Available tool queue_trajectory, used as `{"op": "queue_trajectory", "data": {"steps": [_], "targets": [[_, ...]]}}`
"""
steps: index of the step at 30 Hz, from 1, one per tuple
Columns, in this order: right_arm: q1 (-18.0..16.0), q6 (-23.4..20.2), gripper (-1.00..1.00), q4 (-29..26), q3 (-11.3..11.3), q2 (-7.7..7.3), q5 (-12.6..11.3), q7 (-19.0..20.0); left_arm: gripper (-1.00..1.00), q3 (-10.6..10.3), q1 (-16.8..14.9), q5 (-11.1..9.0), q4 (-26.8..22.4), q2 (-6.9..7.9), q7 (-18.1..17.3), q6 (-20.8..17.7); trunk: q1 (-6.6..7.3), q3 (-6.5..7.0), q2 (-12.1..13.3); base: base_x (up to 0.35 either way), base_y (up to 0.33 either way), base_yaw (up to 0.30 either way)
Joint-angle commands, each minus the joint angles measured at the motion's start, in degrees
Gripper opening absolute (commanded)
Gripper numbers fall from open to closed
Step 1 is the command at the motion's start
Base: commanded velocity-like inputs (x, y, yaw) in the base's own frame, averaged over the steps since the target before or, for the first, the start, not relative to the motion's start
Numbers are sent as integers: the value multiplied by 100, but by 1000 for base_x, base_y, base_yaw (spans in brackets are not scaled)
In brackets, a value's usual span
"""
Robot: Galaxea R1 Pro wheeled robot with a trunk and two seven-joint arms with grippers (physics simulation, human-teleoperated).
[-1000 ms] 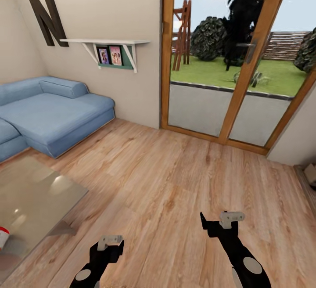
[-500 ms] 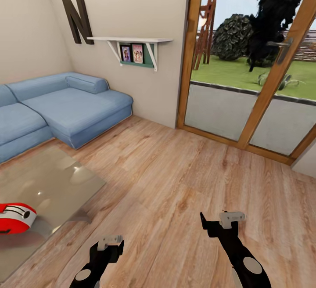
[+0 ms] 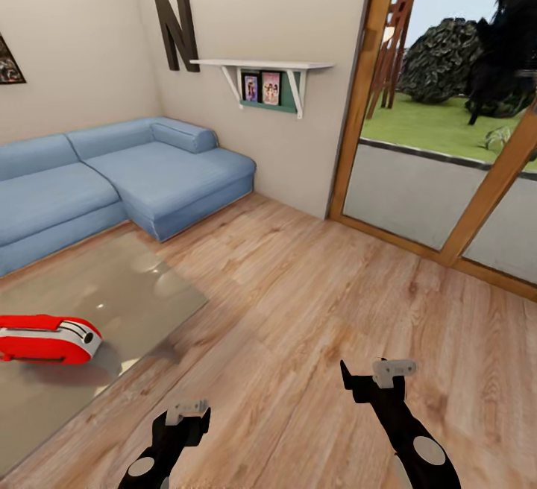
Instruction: Turn on the radio receiver that's on the table in the living room.
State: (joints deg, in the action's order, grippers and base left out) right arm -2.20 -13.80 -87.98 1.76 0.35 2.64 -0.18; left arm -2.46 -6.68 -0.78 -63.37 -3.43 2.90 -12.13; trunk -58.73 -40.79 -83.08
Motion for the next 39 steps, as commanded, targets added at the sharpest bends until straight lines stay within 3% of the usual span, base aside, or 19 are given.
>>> {"op": "queue_trajectory", "data": {"steps": [1,39], "targets": [[0,0,100,0,0,0,0,0,100,0,0,1,2,0,0,0,0,-3,0,0,0,267],[-2,0,100,0,0,0,0,0,100,0,0,0,0,0,0,0,0,-77,0,0,0,274]]}}
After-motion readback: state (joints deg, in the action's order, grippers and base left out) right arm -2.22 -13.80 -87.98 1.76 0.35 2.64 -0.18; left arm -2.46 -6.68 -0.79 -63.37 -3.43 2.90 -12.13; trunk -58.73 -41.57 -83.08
